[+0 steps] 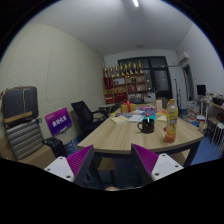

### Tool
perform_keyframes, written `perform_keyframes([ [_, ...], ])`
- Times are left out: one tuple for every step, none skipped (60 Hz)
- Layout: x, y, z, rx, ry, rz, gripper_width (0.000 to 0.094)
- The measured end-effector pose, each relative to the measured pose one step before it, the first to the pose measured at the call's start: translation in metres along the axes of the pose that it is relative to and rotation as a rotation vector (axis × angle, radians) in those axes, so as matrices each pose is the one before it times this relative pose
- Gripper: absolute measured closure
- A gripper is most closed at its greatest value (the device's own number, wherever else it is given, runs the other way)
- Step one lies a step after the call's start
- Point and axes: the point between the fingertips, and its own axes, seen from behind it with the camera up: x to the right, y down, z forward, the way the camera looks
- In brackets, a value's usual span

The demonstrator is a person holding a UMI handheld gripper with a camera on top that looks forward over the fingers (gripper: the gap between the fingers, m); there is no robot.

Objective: Pour water

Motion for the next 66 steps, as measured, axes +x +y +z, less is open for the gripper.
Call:
perform_keyframes([
  [0.0021, -0.00193, 0.00063, 0.00083, 0.00252, -0.0017, 0.0103],
  [0.00181, -0.00029, 0.00049, 0.00097, 0.00284, -0.0025, 0.0105],
  [0.00204, -0.00044, 0.00058, 0.00107, 0.00287, -0.0021, 0.0106],
  [0.00212, -0.00023, 0.00034, 0.001, 0.00285, -0.0013, 0.0103],
  [0.00208, -0.00051, 0.00027, 0.00182, 0.00316, -0.0008, 0.0105],
  [0.00114, 0.00446, -0.00098, 0.00327, 0.00478, -0.0016, 0.0105],
  [0.00275, -0.00085, 0.00015, 0.00164, 0.00432, 0.0004, 0.0107],
  [0.00283, -0.0032, -0.00402, -0.00016, 0.00502, 0.0016, 0.0107],
  [0.00359, -0.00066, 0.00045, 0.00105, 0.00513, 0.0, 0.011],
  [0.00281, 0.00027, 0.0014, 0.0026, 0.0049, -0.0008, 0.0111],
  [0.00408, -0.00026, 0.00089, 0.0027, 0.00434, -0.0025, 0.011],
  [0.00601, 0.00245, 0.0062, 0.00384, 0.00485, -0.0051, 0.011],
  [0.00657, -0.00059, 0.00097, 0.00267, 0.00789, -0.0058, 0.0104],
  [0.00729, -0.00018, 0.002, 0.00311, 0.00897, -0.0066, 0.0103],
  [0.00748, -0.0002, 0.00166, 0.00342, 0.00748, -0.0081, 0.0104],
  [0.00663, 0.00167, 0.00029, 0.00434, 0.00839, -0.0081, 0.0103],
  [0.00896, -0.00051, 0.00339, 0.00527, 0.00885, -0.0087, 0.0104],
  [0.00966, -0.00119, 0.00296, 0.00584, 0.01094, -0.0074, 0.0101],
  [0.00958, -0.00095, 0.004, 0.00804, 0.01426, -0.007, 0.0101],
  [0.01138, -0.00121, 0.00405, 0.00969, 0.01611, -0.0059, 0.01],
  [0.01115, 0.00039, 0.00451, 0.01074, 0.01683, -0.0058, 0.0099],
  [0.01155, -0.00056, 0.00501, 0.0093, 0.01729, -0.0061, 0.0099],
  [0.01177, 0.00015, 0.0058, 0.00733, 0.01687, -0.0066, 0.01],
  [0.01199, 0.0005, 0.00583, 0.00494, 0.01746, -0.0069, 0.01],
  [0.0113, 0.00111, 0.0062, 0.00328, 0.01675, -0.0069, 0.0102],
  [0.011, 0.0007, 0.00709, 0.00263, 0.01533, -0.0063, 0.0102],
  [0.00865, 0.0022, 0.00005, 0.00166, 0.01489, -0.0057, 0.0099],
  [0.01017, -0.00109, 0.01294, 0.00151, 0.01213, -0.0046, 0.01],
  [0.00807, 0.00171, 0.00834, 0.00172, 0.01152, -0.0045, 0.0102],
  [0.00838, 0.0015, 0.0078, 0.00083, 0.01046, -0.0033, 0.0105],
  [0.00691, 0.00205, 0.00856, -0.00076, 0.00879, -0.0022, 0.0103],
  [0.00639, 0.00427, 0.00325, -0.0022, 0.00741, -0.0015, 0.0102],
  [0.00554, 0.00209, 0.00831, -0.00226, 0.00621, -0.0004, 0.0105],
  [0.01163, 0.00167, 0.00851, -0.00078, 0.00334, -0.0001, 0.0101],
  [-0.00292, -0.00296, 0.01135, -0.0017, 0.00509, -0.0011, 0.0103],
  [0.01038, 0.00438, 0.00606, 0.00075, -0.00082, -0.0004, 0.0104],
  [-0.00479, -0.00258, 0.01088, -0.0026, 0.00242, -0.0027, 0.0102],
  [0.00181, 0.00108, 0.00869, -0.00155, 0.00014, -0.0025, 0.0102],
  [0.00202, 0.00123, 0.00896, -0.00195, 0.00046, -0.0023, 0.0102],
  [0.0025, 0.00127, 0.00894, -0.00126, 0.00199, -0.0014, 0.0102],
  [0.0026, 0.00102, 0.00878, 0.00028, 0.00516, -0.0002, 0.0104],
  [0.00981, 0.00462, 0.00631, 0.00259, 0.00485, 0.0021, 0.0108],
  [0.00018, 0.00217, 0.00991, 0.00206, 0.00814, 0.0025, 0.0103],
  [-0.00065, -0.00476, 0.00771, -0.00074, 0.00804, 0.0046, 0.0103],
  [0.00257, 0.0003, 0.00647, 0.00267, 0.00685, 0.0052, 0.0102],
  [0.00245, 0.00001, 0.00695, 0.00371, 0.00649, 0.0055, 0.0102],
  [0.00205, -0.00001, 0.00765, 0.00194, 0.00492, 0.006, 0.0101],
  [0.00181, 0.0009, 0.00728, -0.00175, 0.00438, 0.0062, 0.0105],
  [0.00242, 0.00358, 0.01085, -0.00195, 0.0039, 0.006, 0.0102],
  [0.00124, 0.00096, 0.00671, -0.00212, 0.00306, 0.0073, 0.0103],
  [0.00151, 0.00086, 0.00629, 0.00016, 0.00287, 0.0071, 0.0103],
  [-0.00294, 0.00021, 0.0068, 0.00242, 0.00368, 0.0086, 0.0105],
  [0.00075, 0.00112, 0.0053, -0.00105, 0.00015, 0.0071, 0.0183],
  [0.00216, 0.00213, 0.00486, -0.00432, 0.00793, 0.0075, 0.0261],
  [0.00203, 0.0035, 0.00487, -0.00958, 0.00575, 0.0041, 0.0339],
  [0.00118, 0.00095, 0.00179, 0.00106, -0.0134, 0.0103, 0.0417],
  [0.00175, 0.00024, 0.00248, 0.00506, 0.00631, 0.0075, 0.0494],
  [0.00287, -0.0011, 0.00171, 0.01032, 0.00931, 0.0044, 0.0502],
  [0.00141, -0.00108, 0.00114, 0.0099, 0.00457, 0.0025, 0.0501],
  [0.00094, 0.00007, 0.00076, 0.00807, 0.00257, -0.0039, 0.0504],
  [-0.0028, 0.00057, 0.00736, 0.00906, 0.00204, -0.0055, 0.0509],
  [0.00065, -0.00004, -0.00092, 0.00361, 0.00046, -0.0098, 0.0513],
  [-0.00146, -0.00148, -0.00342, 0.00721, 0.0009, -0.009, 0.0517],
  [-0.00043, -0.0011, -0.00067, 0.00752, -0.00253, -0.0086, 0.0516],
  [-0.00101, -0.00098, -0.00087, 0.00646, -0.00368, -0.0082, 0.0505],
  [-0.00036, -0.00084, -0.00054, 0.0042, -0.00353, -0.0079, 0.0545],
])
